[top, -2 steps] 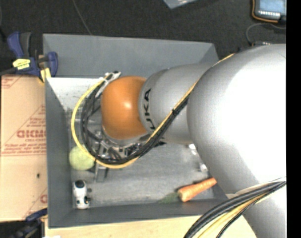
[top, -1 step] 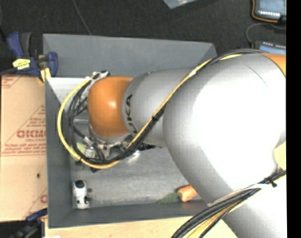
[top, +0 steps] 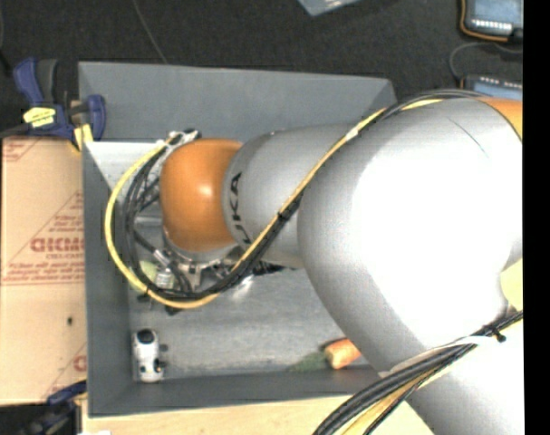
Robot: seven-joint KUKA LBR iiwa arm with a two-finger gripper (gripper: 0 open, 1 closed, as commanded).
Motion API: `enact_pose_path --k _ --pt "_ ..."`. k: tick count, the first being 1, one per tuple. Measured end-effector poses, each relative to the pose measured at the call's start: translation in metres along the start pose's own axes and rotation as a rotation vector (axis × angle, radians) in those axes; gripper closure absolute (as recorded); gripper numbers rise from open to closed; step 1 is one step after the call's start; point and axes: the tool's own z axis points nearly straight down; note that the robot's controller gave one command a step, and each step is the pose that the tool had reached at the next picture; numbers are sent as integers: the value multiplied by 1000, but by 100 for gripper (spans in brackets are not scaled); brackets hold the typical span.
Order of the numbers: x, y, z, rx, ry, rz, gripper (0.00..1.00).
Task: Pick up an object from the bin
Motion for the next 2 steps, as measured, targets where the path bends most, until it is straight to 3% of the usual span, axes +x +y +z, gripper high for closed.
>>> enact_pose_path --k 2 --pt "0 0 -5 0 1 0 100"
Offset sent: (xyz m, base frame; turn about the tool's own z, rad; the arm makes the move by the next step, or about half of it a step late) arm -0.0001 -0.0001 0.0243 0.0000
